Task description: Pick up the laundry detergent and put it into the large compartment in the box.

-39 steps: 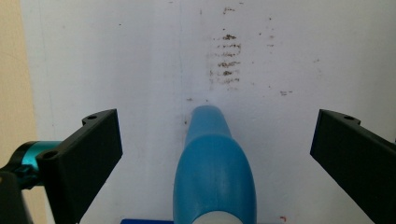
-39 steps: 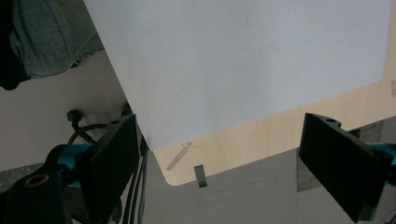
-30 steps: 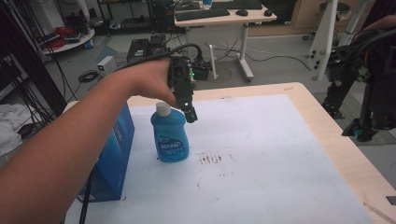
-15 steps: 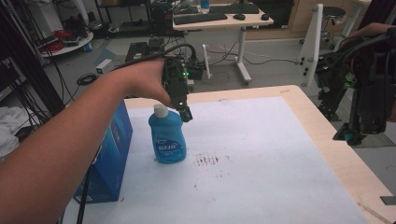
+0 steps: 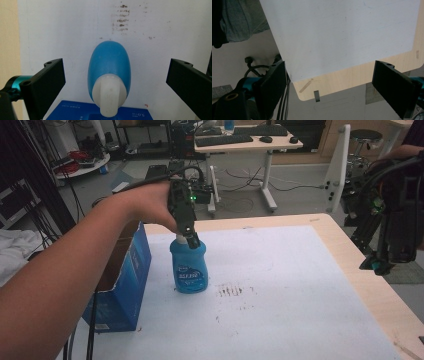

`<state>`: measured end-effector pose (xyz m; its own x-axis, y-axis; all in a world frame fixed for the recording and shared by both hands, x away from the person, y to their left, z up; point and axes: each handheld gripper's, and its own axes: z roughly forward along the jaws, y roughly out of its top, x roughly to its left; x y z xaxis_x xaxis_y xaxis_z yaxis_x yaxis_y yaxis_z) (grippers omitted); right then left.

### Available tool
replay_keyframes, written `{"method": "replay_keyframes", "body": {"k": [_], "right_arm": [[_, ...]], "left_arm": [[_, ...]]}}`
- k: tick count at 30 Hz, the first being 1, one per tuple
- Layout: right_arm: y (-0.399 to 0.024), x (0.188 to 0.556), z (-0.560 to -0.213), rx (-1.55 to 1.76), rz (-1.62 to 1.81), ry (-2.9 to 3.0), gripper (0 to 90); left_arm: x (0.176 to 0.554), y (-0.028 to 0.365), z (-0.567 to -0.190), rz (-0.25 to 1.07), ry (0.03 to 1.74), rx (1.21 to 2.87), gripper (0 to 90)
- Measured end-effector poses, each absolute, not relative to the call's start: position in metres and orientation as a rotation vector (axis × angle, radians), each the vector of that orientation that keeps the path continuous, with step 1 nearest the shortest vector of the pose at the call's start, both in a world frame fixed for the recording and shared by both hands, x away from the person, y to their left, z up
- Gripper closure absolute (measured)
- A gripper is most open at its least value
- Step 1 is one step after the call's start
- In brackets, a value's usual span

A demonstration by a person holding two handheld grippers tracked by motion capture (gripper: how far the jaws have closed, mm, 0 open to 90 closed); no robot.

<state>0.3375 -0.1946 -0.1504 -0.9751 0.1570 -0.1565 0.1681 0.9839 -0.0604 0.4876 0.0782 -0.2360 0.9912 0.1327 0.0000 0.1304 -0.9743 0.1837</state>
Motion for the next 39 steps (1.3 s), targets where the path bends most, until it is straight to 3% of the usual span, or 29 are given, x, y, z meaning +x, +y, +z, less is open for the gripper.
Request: {"method": "replay_keyframes", "body": {"k": [23,39], "right_arm": [[-0.194,0.339,-0.156,0.266,-0.118,2.988,11.7],[-0.192,0.340,-0.158,0.250,-0.102,2.995,11.7]], "left_arm": [[0.496,0.085,-0.276,-0.044,0.217,2.990,2.1],[0.497,0.080,-0.290,-0.020,0.219,3.050,2.1]]}}
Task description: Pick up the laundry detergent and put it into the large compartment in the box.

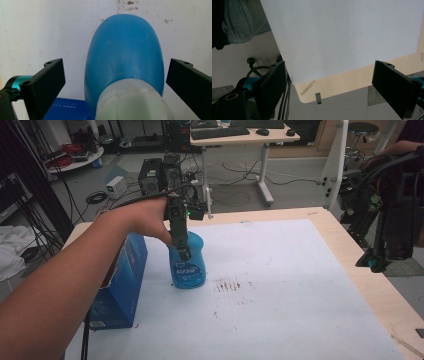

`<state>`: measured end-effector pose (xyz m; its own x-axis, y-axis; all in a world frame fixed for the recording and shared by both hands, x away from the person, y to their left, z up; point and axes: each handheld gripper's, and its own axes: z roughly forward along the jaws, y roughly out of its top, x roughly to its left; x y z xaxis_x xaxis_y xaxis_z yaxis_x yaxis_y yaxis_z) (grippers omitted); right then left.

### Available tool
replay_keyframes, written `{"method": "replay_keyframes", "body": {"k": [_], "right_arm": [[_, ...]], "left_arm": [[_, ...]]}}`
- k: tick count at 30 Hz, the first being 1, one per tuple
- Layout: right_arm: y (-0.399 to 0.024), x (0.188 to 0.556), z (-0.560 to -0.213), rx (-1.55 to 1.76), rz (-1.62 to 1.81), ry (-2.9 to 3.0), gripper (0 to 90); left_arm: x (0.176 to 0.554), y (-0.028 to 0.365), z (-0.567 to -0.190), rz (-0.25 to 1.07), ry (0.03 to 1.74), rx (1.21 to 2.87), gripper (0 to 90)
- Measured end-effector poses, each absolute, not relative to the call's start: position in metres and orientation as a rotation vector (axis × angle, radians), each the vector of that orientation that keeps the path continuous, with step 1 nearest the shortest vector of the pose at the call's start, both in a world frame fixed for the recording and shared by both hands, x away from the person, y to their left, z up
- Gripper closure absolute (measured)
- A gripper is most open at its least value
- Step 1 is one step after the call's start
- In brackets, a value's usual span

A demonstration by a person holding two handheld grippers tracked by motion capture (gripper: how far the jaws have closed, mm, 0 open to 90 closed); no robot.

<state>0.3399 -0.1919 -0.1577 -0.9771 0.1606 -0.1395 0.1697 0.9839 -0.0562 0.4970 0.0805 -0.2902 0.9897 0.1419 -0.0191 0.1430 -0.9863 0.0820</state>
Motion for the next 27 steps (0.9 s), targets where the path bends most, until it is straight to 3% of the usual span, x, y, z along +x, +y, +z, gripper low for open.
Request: {"method": "replay_keyframes", "body": {"k": [11,13,20,27], "right_arm": [[-0.1931,0.3388,-0.1570,0.257,-0.108,2.990,11.7],[-0.1930,0.3387,-0.1568,0.261,-0.109,2.992,11.7],[-0.1927,0.3383,-0.1568,0.264,-0.107,2.992,11.7],[-0.1932,0.3379,-0.1564,0.269,-0.107,2.989,11.7]], "left_arm": [[0.4960,0.0792,-0.2942,-0.013,0.204,3.067,2.2],[0.4960,0.0793,-0.2937,-0.013,0.195,3.066,7.5],[0.4953,0.0787,-0.2956,-0.002,0.188,3.075,8.0],[0.4948,0.0774,-0.2961,0.009,0.176,3.081,13.9]]}}
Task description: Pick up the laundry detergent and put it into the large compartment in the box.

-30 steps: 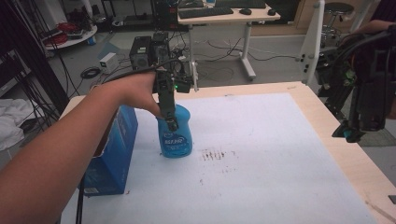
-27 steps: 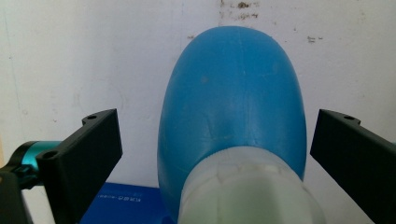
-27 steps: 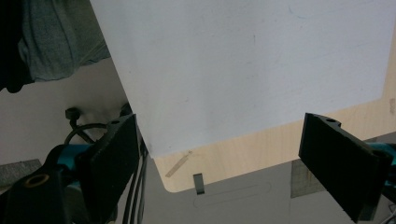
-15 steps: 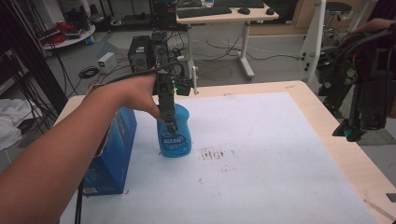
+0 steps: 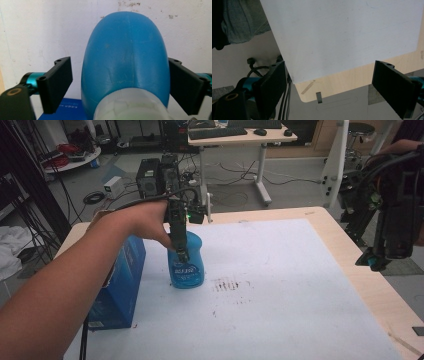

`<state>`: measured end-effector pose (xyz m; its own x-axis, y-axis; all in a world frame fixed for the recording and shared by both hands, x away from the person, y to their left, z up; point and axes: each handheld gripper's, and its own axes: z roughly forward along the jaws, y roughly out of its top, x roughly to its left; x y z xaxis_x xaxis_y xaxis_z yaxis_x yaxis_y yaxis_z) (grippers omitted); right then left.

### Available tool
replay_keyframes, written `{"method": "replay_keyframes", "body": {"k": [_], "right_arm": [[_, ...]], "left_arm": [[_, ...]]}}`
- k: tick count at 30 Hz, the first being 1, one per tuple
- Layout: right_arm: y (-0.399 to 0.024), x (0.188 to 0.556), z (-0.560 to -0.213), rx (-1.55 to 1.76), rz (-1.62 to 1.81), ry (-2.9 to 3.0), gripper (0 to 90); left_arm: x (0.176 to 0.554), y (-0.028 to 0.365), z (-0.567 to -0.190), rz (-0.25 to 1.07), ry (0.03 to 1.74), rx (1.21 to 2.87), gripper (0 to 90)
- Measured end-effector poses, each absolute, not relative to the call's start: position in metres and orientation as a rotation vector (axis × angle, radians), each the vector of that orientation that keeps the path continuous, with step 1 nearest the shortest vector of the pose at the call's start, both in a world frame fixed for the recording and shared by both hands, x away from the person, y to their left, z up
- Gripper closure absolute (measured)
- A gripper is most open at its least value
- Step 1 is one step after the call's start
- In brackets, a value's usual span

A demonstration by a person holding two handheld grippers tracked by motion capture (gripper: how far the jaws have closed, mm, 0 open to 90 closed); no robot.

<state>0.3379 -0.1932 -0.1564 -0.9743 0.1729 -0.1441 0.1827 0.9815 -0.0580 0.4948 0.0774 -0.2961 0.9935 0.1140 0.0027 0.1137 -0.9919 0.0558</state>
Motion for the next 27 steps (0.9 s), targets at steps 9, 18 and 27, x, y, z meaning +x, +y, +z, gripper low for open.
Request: {"method": "replay_keyframes", "body": {"k": [9,18,27], "right_arm": [[-0.1926,0.3376,-0.1546,0.265,-0.105,2.985,11.7],[-0.1910,0.3368,-0.1555,0.264,-0.105,2.986,11.7],[-0.1913,0.3372,-0.1554,0.254,-0.102,2.986,11.7]], "left_arm": [[0.4939,0.0765,-0.2965,0.030,0.168,3.082,17.9],[0.4917,0.0744,-0.2965,0.005,0.152,3.090,24.2],[0.4927,0.0739,-0.2975,0.006,0.140,3.098,29.2]]}}
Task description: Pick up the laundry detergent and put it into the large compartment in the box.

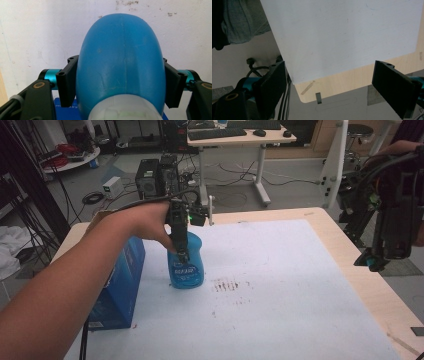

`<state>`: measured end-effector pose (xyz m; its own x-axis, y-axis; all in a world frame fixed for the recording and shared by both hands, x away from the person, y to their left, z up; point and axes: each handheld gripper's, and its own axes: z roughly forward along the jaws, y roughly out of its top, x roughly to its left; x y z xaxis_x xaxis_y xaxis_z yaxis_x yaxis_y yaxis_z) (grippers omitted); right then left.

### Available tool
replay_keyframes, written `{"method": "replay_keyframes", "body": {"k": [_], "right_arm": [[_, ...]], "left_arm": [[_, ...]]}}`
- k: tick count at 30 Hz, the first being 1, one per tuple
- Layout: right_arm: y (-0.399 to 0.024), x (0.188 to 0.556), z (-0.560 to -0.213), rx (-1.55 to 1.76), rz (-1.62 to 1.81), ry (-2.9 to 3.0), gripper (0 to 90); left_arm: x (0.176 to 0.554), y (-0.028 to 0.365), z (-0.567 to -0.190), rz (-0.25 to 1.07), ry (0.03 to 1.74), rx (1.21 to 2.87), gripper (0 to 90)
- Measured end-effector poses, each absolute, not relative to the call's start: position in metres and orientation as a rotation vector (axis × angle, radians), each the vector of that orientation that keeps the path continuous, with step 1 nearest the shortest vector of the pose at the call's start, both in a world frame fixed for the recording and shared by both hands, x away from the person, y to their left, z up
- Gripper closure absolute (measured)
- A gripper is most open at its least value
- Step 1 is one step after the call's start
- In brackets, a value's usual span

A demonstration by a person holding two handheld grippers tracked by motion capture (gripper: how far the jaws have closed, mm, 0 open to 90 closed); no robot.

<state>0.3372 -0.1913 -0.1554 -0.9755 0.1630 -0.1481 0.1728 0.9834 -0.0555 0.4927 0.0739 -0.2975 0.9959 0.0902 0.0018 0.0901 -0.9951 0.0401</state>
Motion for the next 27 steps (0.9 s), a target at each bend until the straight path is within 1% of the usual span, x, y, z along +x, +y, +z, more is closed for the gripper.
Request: {"method": "replay_keyframes", "body": {"k": [3,9,10,27], "right_arm": [[-0.1910,0.3373,-0.1555,0.251,-0.098,2.987,11.7],[-0.1905,0.3379,-0.1557,0.253,-0.099,2.985,11.7],[-0.1902,0.3377,-0.1558,0.260,-0.096,2.986,11.7],[-0.1874,0.3384,-0.1571,0.248,-0.111,2.990,11.7]], "left_arm": [[0.4934,0.0741,-0.2975,-0.003,0.150,3.098,32.7],[0.4935,0.0742,-0.2974,-0.004,0.158,3.096,33.2],[0.4939,0.0742,-0.2970,-0.012,0.160,3.098,37.4],[0.4899,0.0737,-0.2954,-0.001,0.155,3.118,38.4]]}}
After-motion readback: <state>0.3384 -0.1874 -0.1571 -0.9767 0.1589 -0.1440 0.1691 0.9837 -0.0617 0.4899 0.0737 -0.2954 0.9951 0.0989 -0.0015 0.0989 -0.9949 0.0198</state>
